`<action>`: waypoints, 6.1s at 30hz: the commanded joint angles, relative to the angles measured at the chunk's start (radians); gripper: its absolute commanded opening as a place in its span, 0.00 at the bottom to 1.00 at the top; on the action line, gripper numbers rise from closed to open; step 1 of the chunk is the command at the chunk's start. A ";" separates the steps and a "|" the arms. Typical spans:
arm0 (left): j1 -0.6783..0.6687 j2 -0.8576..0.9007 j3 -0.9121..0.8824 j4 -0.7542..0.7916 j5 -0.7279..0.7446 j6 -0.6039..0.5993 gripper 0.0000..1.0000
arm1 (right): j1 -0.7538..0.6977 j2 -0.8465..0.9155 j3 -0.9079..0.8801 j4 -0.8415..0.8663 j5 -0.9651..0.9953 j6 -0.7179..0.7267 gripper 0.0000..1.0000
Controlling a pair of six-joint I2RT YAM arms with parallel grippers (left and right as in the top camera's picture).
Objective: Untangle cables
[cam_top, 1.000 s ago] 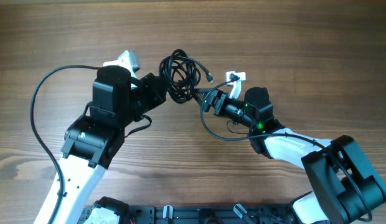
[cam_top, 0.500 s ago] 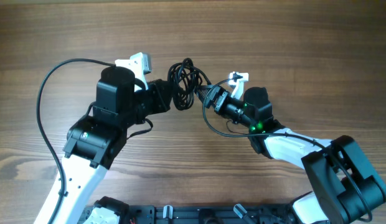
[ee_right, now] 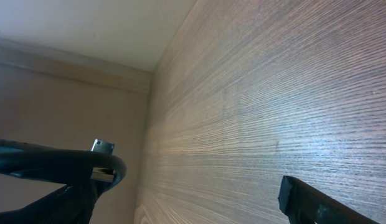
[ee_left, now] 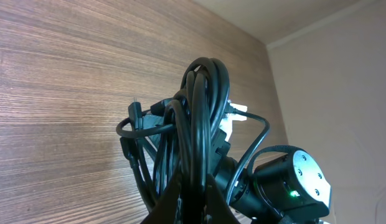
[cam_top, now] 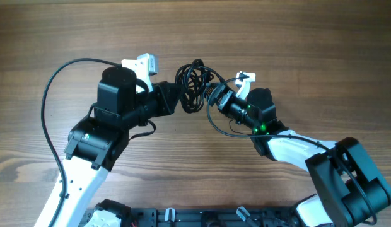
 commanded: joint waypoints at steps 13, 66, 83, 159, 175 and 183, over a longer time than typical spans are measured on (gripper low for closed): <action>-0.007 -0.001 0.019 -0.023 -0.034 0.019 0.04 | -0.010 -0.013 0.008 0.071 0.155 0.071 0.95; 0.237 0.032 0.019 0.060 0.109 -0.056 0.04 | 0.058 -0.011 0.008 0.069 -0.020 -0.202 0.92; 0.412 0.032 0.019 0.088 0.578 -0.170 0.04 | 0.058 -0.011 0.008 0.426 -0.142 -0.177 0.74; 0.449 0.031 0.018 0.089 1.007 0.495 0.04 | -0.120 -0.011 0.008 0.380 0.018 -0.127 0.68; 0.396 0.098 0.018 0.088 0.844 0.521 0.04 | -0.114 -0.011 0.009 0.642 -0.286 -0.073 0.67; 0.396 0.104 0.018 0.090 0.784 0.520 0.04 | -0.095 -0.011 0.009 0.618 -0.388 -0.077 0.67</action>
